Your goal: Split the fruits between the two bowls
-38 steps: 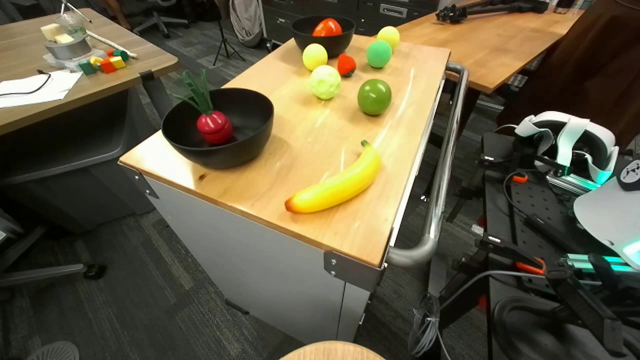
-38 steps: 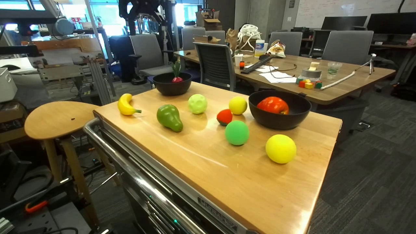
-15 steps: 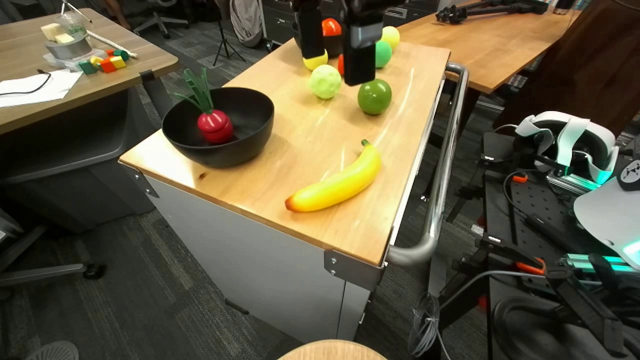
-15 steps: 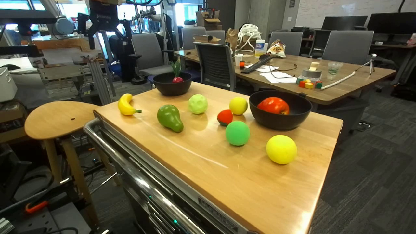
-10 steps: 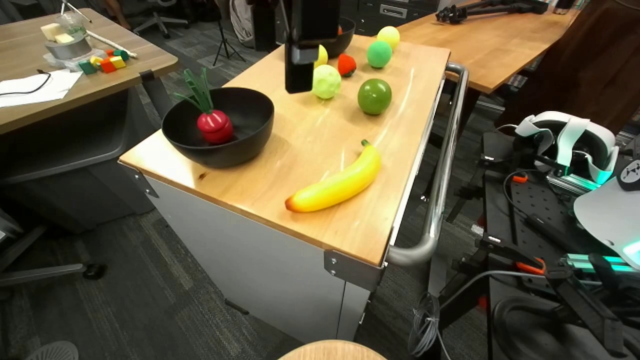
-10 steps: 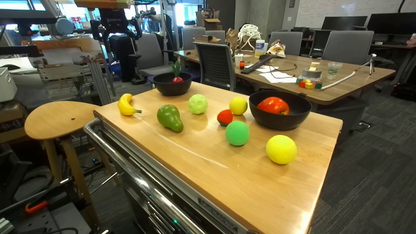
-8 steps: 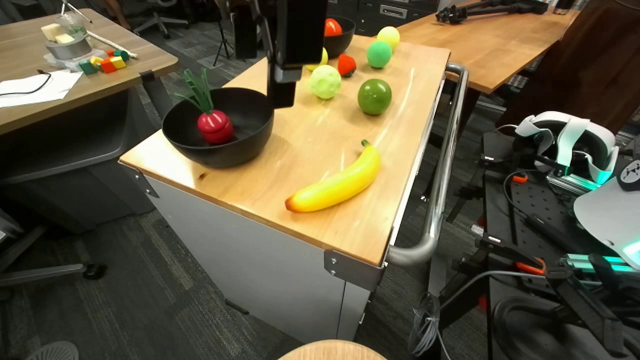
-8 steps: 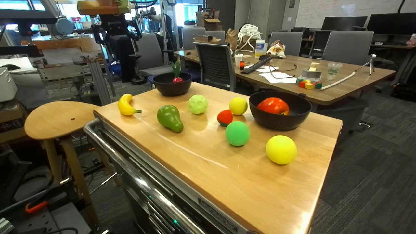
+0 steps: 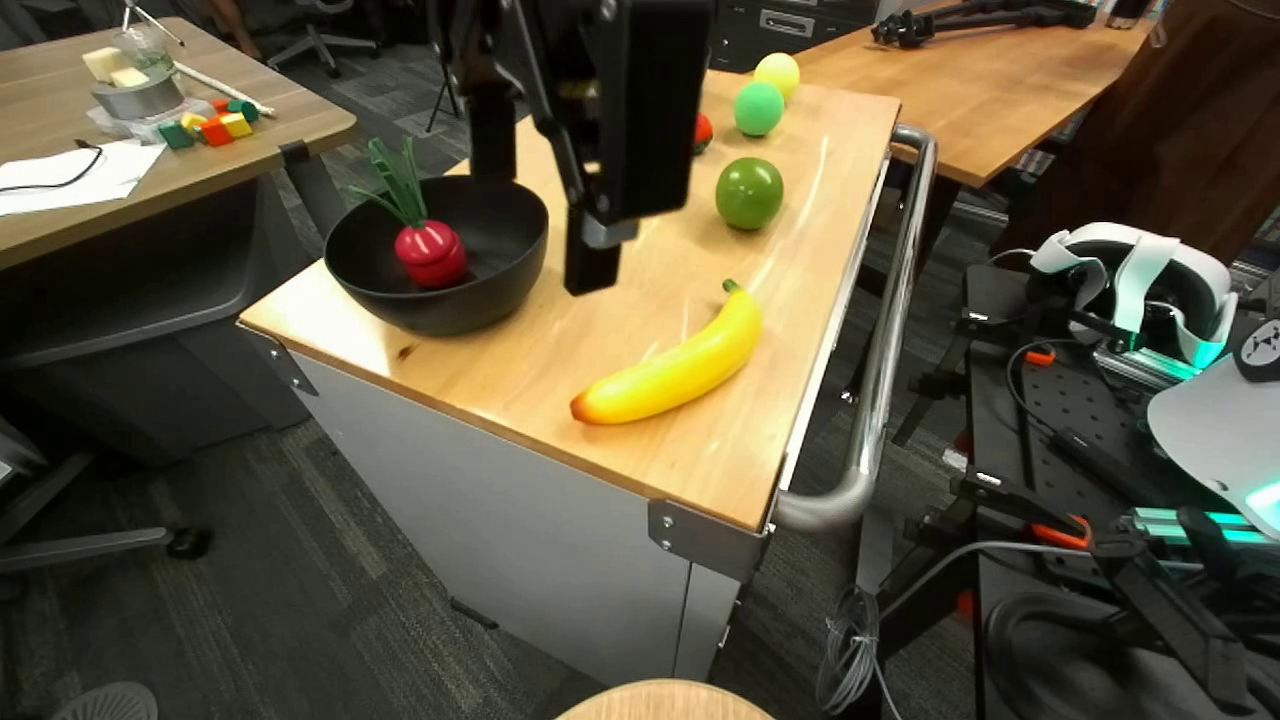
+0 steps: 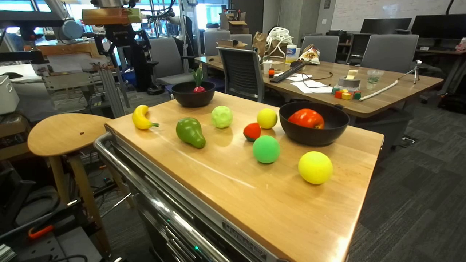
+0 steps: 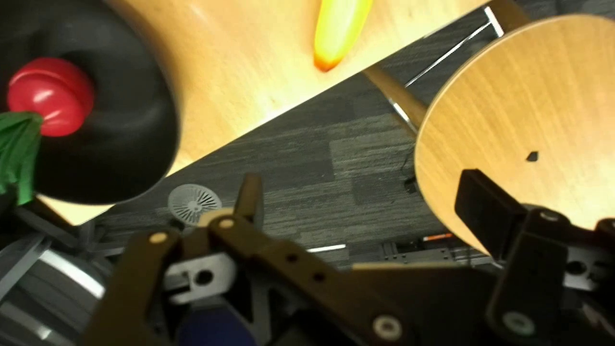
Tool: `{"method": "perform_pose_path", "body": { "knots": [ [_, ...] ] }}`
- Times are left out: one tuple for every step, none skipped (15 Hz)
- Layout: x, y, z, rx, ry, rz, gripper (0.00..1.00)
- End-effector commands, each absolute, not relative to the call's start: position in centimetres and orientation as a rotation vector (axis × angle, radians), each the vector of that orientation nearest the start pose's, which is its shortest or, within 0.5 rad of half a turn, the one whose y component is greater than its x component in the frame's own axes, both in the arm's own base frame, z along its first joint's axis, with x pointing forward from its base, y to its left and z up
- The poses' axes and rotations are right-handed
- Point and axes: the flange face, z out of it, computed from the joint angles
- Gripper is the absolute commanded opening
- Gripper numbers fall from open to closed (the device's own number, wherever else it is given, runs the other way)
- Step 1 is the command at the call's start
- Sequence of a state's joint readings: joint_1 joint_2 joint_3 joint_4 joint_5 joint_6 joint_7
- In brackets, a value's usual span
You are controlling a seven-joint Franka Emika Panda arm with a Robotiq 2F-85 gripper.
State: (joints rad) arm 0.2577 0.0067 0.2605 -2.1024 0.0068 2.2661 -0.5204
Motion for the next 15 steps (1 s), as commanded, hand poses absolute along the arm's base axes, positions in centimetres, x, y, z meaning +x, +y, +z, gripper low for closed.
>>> {"method": "perform_pose_path", "body": {
  "knots": [
    [48.1, 27.4, 39.7, -2.555, -1.639, -0.015, 1.00],
    [47.9, 26.9, 38.2, -2.521, -1.651, 0.077, 1.00],
    [47.6, 26.5, 36.9, -2.522, -1.654, 0.172, 1.00],
    [47.5, 26.2, 35.8, -2.576, -1.649, 0.167, 1.00],
    [47.3, 26.2, 34.9, -2.620, -1.632, 0.125, 1.00],
    [47.2, 26.1, 33.9, -2.664, -1.639, 0.062, 1.00],
    [46.9, 26.2, 33.1, -2.686, -1.669, 0.022, 1.00],
    [46.6, 26.2, 32.3, -2.707, -1.707, 0.007, 1.00],
    [46.2, 26.2, 31.6, -2.729, -1.742, -0.026, 1.00],
    [45.8, 26.3, 31.0, -2.750, -1.768, -0.033, 1.00],
    [45.4, 26.4, 30.5, -2.767, -1.789, -0.038, 1.00],
    [45.2, 26.4, 30.0, -2.786, -1.796, -0.035, 1.00],
    [45.0, 26.5, 29.6, -2.804, -1.798, -0.038, 1.00],
    [44.8, 26.5, 29.2, -2.822, -1.796, -0.028, 0.75],
    [44.7, 26.5, 29.0, -2.835, -1.800, -0.017, 0.74]
  ]
}}
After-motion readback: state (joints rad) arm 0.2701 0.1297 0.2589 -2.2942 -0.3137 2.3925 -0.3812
